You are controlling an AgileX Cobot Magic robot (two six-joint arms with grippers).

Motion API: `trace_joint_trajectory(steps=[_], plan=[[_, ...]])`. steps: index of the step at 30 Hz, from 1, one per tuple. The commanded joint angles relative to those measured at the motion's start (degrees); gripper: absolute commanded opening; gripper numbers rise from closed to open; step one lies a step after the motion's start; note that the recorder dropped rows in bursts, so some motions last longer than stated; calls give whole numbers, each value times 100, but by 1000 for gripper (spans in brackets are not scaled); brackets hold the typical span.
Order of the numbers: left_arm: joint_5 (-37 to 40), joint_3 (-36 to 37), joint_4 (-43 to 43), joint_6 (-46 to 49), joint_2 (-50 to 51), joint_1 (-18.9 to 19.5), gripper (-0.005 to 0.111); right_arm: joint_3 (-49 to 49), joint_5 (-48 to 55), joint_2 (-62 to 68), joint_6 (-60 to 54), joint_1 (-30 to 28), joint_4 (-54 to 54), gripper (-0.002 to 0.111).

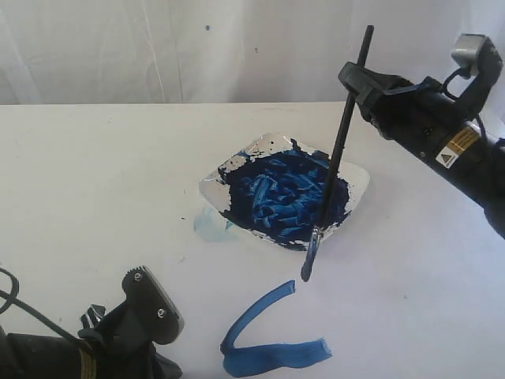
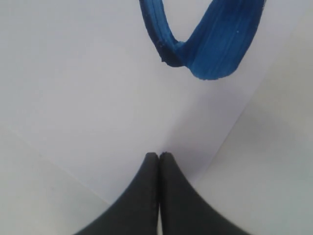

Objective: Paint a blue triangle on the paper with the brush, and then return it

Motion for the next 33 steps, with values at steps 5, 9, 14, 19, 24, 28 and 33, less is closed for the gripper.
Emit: trace_joint_trajectory(steps=[5, 9, 14, 19, 24, 28, 33], plan=[[189, 42, -40, -3, 28, 19, 0, -363, -88, 444, -87, 201, -44, 0], [189, 42, -40, -3, 28, 19, 0, -469, -88, 614, -99, 217, -55, 0], [189, 42, -40, -3, 28, 19, 0, -478, -88, 740, -375, 217, -10, 0], [189, 42, -40, -3, 28, 19, 0, -478, -88, 792, -436, 217, 12, 0], [189, 42, -40, -3, 28, 19, 0, -478, -88, 930, -436, 217, 12, 0], [189, 42, -40, -3, 28, 19, 0, -478, -88, 943, -436, 217, 12, 0], [189, 42, -40, -3, 28, 19, 0, -517, -88, 944, -436, 217, -25, 0]])
